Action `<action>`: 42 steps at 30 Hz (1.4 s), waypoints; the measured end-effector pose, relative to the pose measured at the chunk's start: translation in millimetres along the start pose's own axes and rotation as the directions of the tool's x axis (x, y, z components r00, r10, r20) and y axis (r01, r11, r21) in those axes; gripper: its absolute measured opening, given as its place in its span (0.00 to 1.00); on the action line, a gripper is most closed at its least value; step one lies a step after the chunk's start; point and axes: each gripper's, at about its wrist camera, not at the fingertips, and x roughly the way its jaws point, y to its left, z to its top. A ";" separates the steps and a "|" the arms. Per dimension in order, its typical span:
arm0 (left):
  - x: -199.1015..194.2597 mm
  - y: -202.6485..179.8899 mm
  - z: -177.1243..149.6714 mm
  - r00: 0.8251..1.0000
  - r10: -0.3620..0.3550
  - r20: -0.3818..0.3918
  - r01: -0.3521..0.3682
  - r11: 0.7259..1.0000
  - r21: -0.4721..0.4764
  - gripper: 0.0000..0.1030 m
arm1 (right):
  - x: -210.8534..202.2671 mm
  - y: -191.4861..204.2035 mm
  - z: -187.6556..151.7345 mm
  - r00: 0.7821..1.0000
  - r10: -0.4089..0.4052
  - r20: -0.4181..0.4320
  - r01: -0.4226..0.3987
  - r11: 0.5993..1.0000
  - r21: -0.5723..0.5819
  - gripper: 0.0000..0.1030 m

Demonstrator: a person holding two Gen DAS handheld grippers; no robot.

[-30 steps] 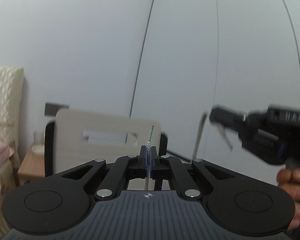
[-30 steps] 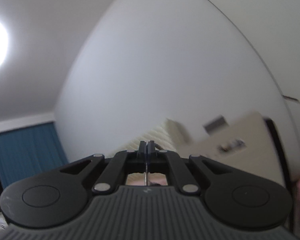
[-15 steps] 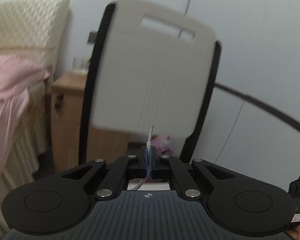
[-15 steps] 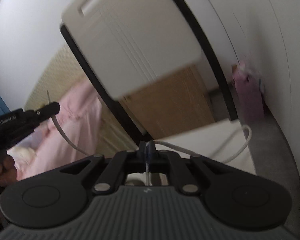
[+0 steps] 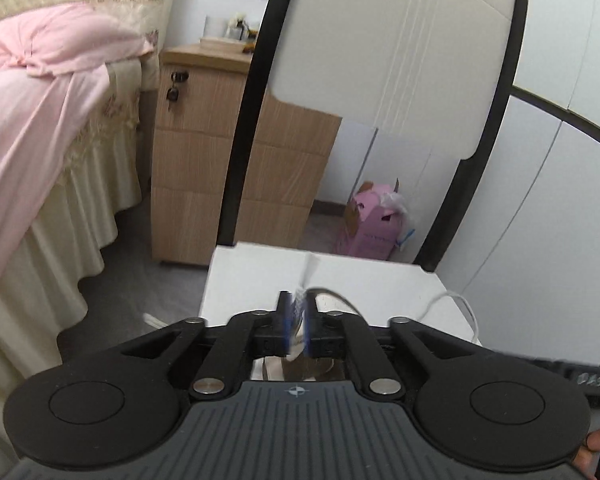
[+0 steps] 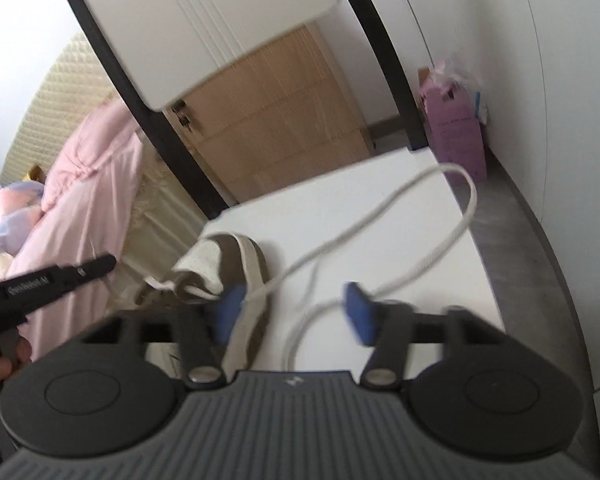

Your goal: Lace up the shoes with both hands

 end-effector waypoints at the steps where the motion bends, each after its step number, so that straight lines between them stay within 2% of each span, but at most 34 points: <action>1: 2.1 2.6 -3.1 1.000 0.006 0.006 -0.006 1.000 -0.005 0.67 | -5.5 1.2 -1.0 1.000 0.002 0.004 -0.002 1.000 0.001 0.85; 3: -10.4 2.9 -9.2 0.998 0.011 0.059 -0.012 1.000 0.012 0.80 | -12.7 2.9 -2.0 1.000 -0.005 0.016 0.005 1.000 0.002 0.88; 7: -31.2 3.5 -16.8 0.997 0.003 0.071 -0.004 1.000 0.019 0.81 | -25.8 11.5 -1.5 0.998 -0.004 0.070 0.004 1.000 -0.008 0.91; 9: -42.8 4.0 -25.1 0.997 -0.040 0.067 0.039 0.999 0.018 0.81 | -34.1 19.5 -2.0 0.994 0.013 0.113 -0.009 0.999 -0.031 0.98; 11: -50.8 -1.0 -33.9 0.996 -0.066 0.061 0.063 0.997 0.049 0.81 | -41.5 28.3 -2.9 0.988 0.035 0.153 -0.026 0.998 -0.061 1.00; 14: -54.2 -16.1 -46.6 0.994 -0.099 0.054 0.089 0.983 0.163 0.79 | -41.6 42.1 -4.4 0.983 0.081 0.162 -0.064 0.992 -0.107 1.00; 16: -50.7 -27.8 -56.0 0.994 -0.102 0.046 0.087 0.961 0.263 0.67 | -37.5 55.0 -3.5 0.983 0.113 0.143 -0.089 0.982 -0.166 1.00; 17: -47.8 -31.2 -60.4 0.994 -0.102 0.044 0.085 0.950 0.300 0.62 | -34.6 64.2 -2.0 0.985 0.120 0.123 -0.091 0.972 -0.219 1.00; 18: -43.9 -33.0 -64.8 0.994 -0.105 0.041 0.086 0.941 0.328 0.50 | -33.0 74.8 -0.4 0.988 0.109 0.111 -0.074 0.956 -0.285 1.00; 20: -33.4 -33.6 -70.2 0.995 -0.103 0.018 0.089 0.927 0.365 0.38 | -32.3 98.2 1.9 0.990 0.078 0.120 -0.017 0.896 -0.444 1.00; 22: -25.3 -32.5 -73.0 0.994 -0.108 0.008 0.096 0.916 0.390 0.35 | -27.1 116.7 5.4 0.994 0.046 0.096 0.017 0.818 -0.574 1.00; 23: -23.1 -30.9 -73.2 0.994 -0.110 0.013 0.096 0.914 0.395 0.32 | -21.4 122.5 8.9 0.998 0.033 0.059 0.010 0.792 -0.610 1.00; 26: -15.0 -18.7 -69.3 0.992 -0.124 0.002 0.116 0.931 0.347 0.25 | -1.9 135.5 20.9 0.999 0.001 -0.043 -0.029 0.743 -0.669 0.98; 27: -12.0 -11.9 -68.1 0.991 -0.131 -0.005 0.126 0.940 0.316 0.24 | 5.6 139.1 24.3 0.997 -0.011 -0.076 -0.044 0.725 -0.687 0.95; 29: -10.3 -3.2 -66.0 0.989 -0.148 -0.011 0.145 0.950 0.277 0.24 | 21.7 145.0 27.8 0.991 -0.036 -0.132 -0.071 0.688 -0.722 0.78; 30: -9.9 -2.2 -65.7 0.988 -0.152 -0.011 0.149 0.949 0.277 0.24 | 29.8 147.4 28.9 0.986 -0.048 -0.161 -0.086 0.675 -0.733 0.66; 32: -9.2 -1.7 -65.7 0.987 -0.159 -0.010 0.155 0.946 0.284 0.24 | 47.0 152.0 28.8 0.972 -0.076 -0.221 -0.117 0.661 -0.741 0.59; 34: -8.1 -0.8 -65.0 0.986 -0.164 -0.011 0.161 0.945 0.286 0.24 | 63.3 156.8 24.9 0.956 -0.122 -0.267 -0.130 0.639 -0.758 0.42; 36: -6.9 -0.5 -64.1 0.986 -0.167 -0.011 0.163 0.942 0.292 0.24 | 74.2 160.8 19.6 0.944 -0.151 -0.292 -0.141 0.615 -0.776 0.35; 38: -4.7 -1.8 -64.1 0.986 -0.168 -0.013 0.164 0.938 0.306 0.24 | 81.7 163.2 12.8 0.936 -0.175 -0.304 -0.147 0.592 -0.793 0.22; 39: -3.2 -3.0 -64.3 0.986 -0.165 -0.010 0.160 0.934 0.319 0.24 | 83.1 162.5 10.7 0.937 -0.178 -0.301 -0.142 0.593 -0.793 0.13; 40: -1.2 -4.6 -64.6 0.987 -0.158 -0.007 0.151 0.930 0.335 0.24 | 83.6 161.8 9.2 0.940 -0.176 -0.291 -0.132 0.600 -0.789 0.07; 42: 3.0 -8.4 -65.2 0.990 -0.144 0.000 0.134 0.921 0.364 0.24 | 83.0 160.3 9.0 0.944 -0.159 -0.287 -0.125 0.634 -0.763 0.03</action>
